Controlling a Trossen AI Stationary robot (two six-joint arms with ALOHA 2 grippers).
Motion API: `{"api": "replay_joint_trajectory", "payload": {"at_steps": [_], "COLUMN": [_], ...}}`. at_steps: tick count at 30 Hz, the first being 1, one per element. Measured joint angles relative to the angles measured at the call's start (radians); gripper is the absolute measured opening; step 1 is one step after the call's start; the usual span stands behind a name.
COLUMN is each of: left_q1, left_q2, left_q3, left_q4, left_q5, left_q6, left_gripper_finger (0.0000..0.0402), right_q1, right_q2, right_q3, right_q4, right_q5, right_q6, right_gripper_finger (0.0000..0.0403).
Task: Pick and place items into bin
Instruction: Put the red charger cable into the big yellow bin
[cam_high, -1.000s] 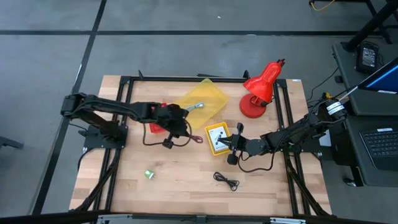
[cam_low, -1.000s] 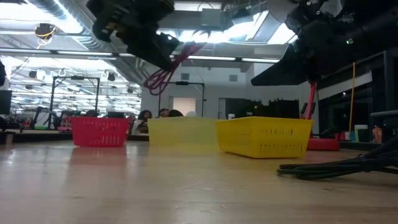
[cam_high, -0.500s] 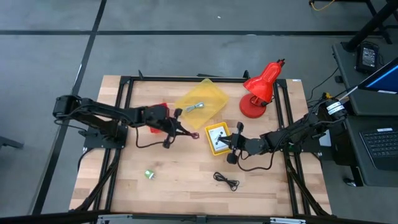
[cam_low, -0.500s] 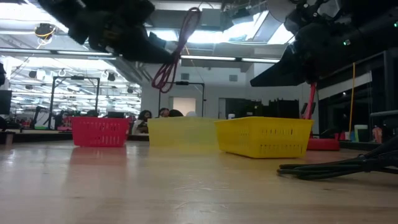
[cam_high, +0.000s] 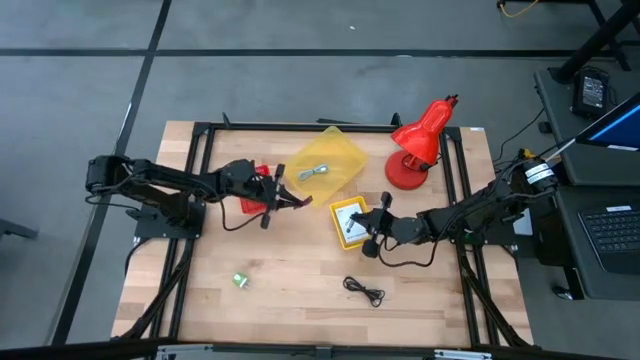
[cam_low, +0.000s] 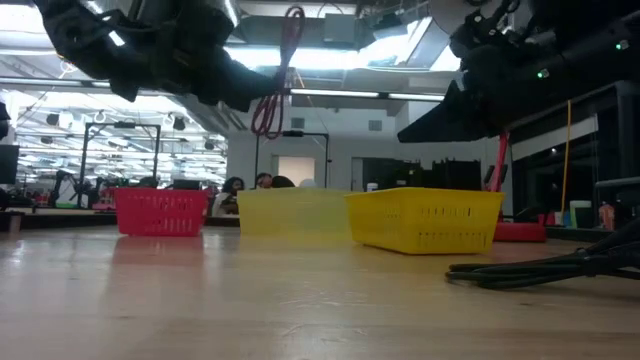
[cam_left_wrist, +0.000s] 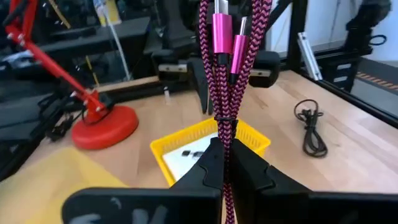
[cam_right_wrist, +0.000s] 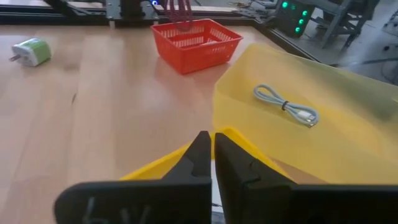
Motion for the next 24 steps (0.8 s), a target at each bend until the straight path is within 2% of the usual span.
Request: {"api": "replay_joint_trajectory", "payload": {"at_steps": [7,13,18,20,24], "left_q1": [0.008,-0.018,-0.031,-0.031,-0.031], "left_q2": [0.0,0.0,0.0,0.0,0.001], "left_q3": [-0.002,-0.002,-0.002,-0.001,0.02], "left_q4": [0.003,0.003,0.003,0.003,-0.01], "left_q5": [-0.113,-0.363,-0.396,-0.401,-0.476], "left_q6": [-0.052,-0.132,-0.116,-0.144,-0.212], "left_gripper_finger": [0.0004,0.0004,0.0004,0.0004,0.0004], "right_q1": [-0.03,-0.057,-0.077,-0.086,-0.101], "right_q2": [0.0,0.0,0.0,0.0,0.004], "right_q3": [0.0,0.0,0.0,0.0,0.0], "right_q4": [0.0,0.0,0.0,0.0,0.001], "right_q5": [0.0,0.0,0.0,0.0,0.0], "right_q6": [0.022,0.026,0.025,0.025,0.046], "right_gripper_finger": [0.0005,0.0005,0.0005,0.0005,0.0005]}}
